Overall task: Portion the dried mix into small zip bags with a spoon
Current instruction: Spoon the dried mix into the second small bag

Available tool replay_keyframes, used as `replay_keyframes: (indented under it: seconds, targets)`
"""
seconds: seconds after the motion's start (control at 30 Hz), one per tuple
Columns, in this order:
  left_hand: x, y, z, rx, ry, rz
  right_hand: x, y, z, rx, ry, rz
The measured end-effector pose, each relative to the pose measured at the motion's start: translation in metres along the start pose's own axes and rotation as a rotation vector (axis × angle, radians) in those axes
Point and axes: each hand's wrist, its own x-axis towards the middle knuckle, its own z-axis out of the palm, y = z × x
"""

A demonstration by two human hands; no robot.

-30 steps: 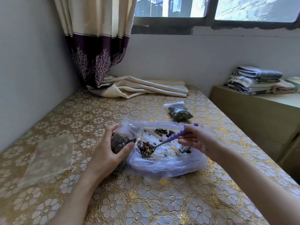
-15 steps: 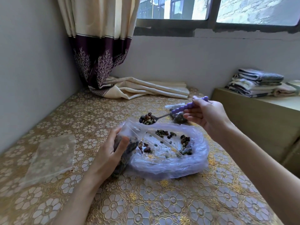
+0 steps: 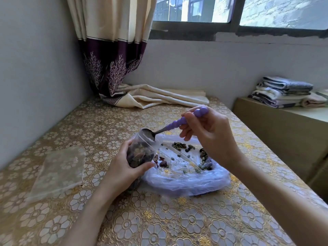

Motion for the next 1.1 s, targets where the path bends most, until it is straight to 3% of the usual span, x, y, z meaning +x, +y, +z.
replay_keyframes:
  seconds: [0.17, 0.33, 0.53, 0.8, 1.1]
  targets:
    - [0.0, -0.004, 0.002, 0.007, 0.038, 0.005, 0.001, 0.006, -0.014, 0.08, 0.13, 0.037]
    - [0.0, -0.007, 0.004, 0.046, 0.049, 0.014, 0.003, 0.024, -0.041, 0.219, 0.317, 0.301]
    - [0.0, -0.006, 0.005, 0.054, 0.052, 0.027, -0.006, 0.05, -0.068, 0.031, 0.394, 0.463]
    - [0.0, -0.006, 0.005, 0.065, 0.041, 0.034, -0.042, 0.064, -0.074, -0.049, 0.486, 0.506]
    - [0.0, -0.007, 0.005, 0.068, 0.039, 0.037, -0.08, 0.045, -0.059, -0.245, 0.578, 0.297]
